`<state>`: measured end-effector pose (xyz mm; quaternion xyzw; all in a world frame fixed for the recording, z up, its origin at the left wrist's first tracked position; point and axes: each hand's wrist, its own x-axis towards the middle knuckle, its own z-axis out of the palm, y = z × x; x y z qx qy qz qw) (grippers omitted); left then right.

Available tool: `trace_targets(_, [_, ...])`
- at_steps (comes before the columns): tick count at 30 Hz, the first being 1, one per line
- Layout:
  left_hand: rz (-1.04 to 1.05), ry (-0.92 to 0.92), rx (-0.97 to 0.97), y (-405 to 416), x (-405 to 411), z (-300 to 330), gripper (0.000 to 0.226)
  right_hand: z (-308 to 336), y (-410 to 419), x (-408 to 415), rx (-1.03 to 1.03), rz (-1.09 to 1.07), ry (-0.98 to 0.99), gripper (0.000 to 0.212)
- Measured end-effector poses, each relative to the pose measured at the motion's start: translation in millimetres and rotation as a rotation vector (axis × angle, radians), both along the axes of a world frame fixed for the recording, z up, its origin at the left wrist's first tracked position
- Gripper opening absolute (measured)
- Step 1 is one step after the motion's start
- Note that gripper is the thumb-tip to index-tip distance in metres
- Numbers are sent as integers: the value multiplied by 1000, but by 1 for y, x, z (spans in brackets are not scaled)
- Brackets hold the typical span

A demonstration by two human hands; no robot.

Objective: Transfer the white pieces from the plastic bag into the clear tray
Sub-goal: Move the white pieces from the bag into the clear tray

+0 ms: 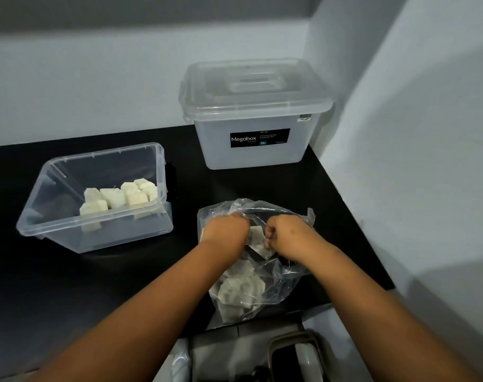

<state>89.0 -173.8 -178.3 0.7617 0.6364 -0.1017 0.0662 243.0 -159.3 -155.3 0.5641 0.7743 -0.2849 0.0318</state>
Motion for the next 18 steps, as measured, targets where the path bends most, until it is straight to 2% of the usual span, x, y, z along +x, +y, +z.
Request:
trace_targets(3, [22,10,-16,2,2,-2,40,-6,-1,2,20,-1,4,15])
trace_targets(7, [119,-110,-47,4,3,-1,34,-8,1,4,16,19,-9,16])
trace_targets(13, [79,-115,32,-4,1,-1,36,-11,2,6,-6,15,4,17])
trace_targets(16, [127,-181,58,-7,-4,9,32,-11,5,2,-84,-12,-25,12])
trace_targets(18, [167,-230,53,-9,-12,17,30,-14,6,0,-27,-29,-1,9])
